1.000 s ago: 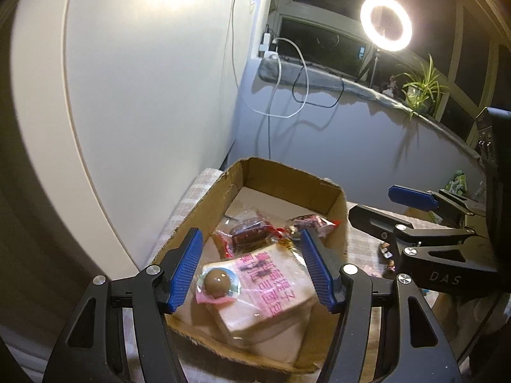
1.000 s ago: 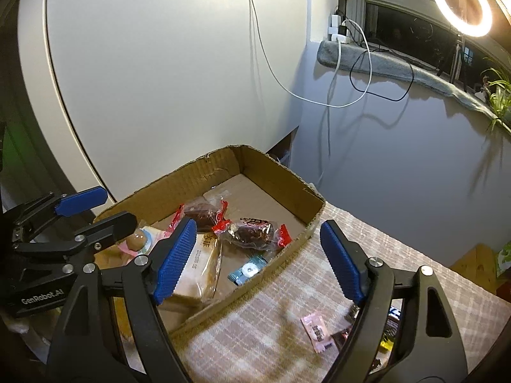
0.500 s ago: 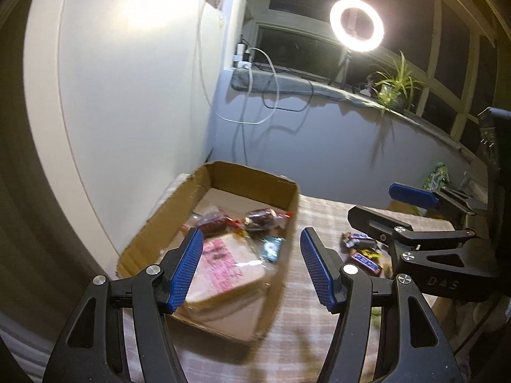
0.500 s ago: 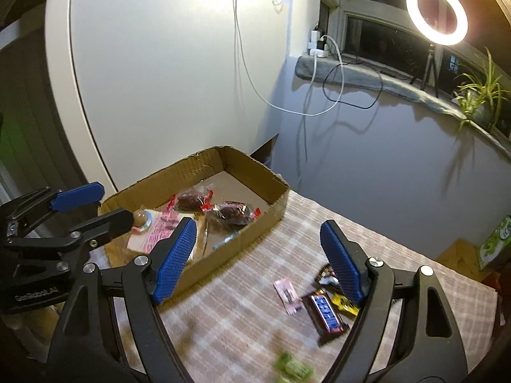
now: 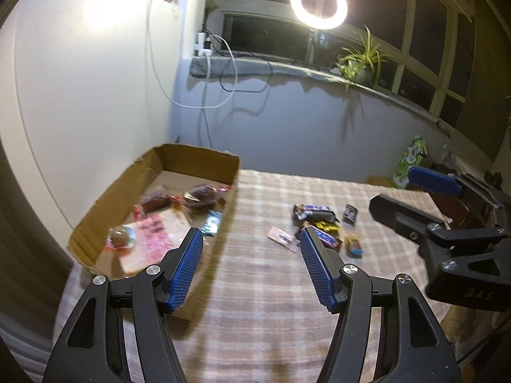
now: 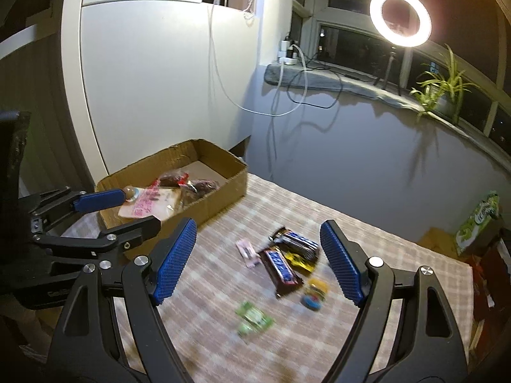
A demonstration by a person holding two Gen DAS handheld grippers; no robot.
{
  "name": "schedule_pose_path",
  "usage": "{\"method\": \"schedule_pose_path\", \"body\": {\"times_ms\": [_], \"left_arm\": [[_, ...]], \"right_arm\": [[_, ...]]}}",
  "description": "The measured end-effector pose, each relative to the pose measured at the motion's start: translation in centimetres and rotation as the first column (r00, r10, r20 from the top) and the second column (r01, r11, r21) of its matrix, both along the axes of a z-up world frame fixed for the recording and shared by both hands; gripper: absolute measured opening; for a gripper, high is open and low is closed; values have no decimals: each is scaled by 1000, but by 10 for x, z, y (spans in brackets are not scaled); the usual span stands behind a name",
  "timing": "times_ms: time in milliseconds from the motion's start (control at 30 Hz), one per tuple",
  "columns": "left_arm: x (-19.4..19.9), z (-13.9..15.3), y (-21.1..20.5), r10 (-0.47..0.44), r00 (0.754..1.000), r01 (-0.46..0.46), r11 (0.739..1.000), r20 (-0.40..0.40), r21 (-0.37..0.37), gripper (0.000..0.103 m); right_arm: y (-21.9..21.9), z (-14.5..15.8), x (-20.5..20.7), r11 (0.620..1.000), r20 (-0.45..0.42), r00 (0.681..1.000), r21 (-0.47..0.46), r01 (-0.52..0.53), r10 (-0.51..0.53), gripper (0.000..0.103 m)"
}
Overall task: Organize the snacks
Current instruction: 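Move both open grippers back over the loose snacks on the table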
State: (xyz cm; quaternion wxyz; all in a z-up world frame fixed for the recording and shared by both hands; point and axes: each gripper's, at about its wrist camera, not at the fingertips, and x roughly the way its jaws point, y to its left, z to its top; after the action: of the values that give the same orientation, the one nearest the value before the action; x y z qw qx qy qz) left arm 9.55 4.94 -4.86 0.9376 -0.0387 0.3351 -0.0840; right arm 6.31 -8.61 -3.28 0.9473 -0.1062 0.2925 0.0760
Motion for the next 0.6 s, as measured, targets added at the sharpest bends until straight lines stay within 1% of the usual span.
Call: {"method": "schedule_pose_path", "body": {"times_ms": [200, 433, 600], "left_arm": [[-3, -7, -23, -32, 999, 33, 999, -24, 16, 63], [-4, -15, -46, -75, 996, 76, 997, -49, 27, 63], [-6, -27, -55, -98, 992, 100, 995, -84, 14, 63]], "right_arm": [[-27, 2, -17, 999, 16, 999, 12, 34, -35, 82], [-56, -1, -27, 998, 15, 998, 24, 64, -64, 82], [-87, -12, -21, 995, -29, 997, 65, 70, -69, 82]]}}
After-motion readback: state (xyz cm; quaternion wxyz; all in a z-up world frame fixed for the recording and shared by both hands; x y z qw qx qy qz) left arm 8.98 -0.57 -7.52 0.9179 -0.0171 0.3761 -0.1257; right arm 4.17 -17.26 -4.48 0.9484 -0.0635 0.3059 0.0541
